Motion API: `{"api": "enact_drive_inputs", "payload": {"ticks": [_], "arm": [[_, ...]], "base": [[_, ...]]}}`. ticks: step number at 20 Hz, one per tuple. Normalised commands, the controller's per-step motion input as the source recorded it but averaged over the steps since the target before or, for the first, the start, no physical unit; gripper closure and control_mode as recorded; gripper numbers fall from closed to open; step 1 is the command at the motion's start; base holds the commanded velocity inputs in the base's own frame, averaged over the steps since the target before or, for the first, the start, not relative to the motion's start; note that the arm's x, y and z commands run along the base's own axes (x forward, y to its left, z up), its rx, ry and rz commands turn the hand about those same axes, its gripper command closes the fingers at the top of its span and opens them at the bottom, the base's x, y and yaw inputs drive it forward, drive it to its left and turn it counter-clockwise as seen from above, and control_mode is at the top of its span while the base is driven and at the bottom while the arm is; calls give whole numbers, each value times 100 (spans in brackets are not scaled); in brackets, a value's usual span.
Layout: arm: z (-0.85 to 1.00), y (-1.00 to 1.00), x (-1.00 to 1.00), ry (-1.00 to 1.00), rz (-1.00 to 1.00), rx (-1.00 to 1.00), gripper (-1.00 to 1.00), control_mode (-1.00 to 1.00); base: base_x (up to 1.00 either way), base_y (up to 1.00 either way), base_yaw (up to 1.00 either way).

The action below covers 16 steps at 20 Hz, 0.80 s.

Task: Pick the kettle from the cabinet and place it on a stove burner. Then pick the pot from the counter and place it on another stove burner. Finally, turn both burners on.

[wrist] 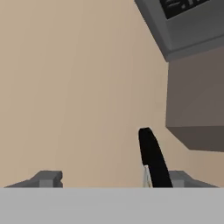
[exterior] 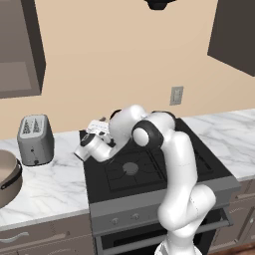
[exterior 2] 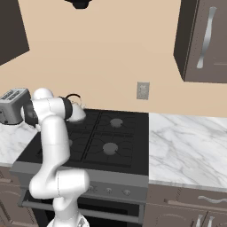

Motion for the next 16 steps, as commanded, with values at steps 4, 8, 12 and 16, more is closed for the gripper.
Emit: {"api": "enact_drive_inputs", "payload": {"ticks": [4, 8, 12, 16], "arm": [[-3, -18, -19, -10, 0, 0, -100, -100], [-2, -21, -29, -10, 0, 3, -100, -100], [0, -22, -29, -7, 0, 7, -100, -100], [0, -1, -19, -1, -2, 11, -100, -100]], "base": [[0, 0, 0], [0, 0, 0], [0, 0, 0], [0, 0, 0]]}}
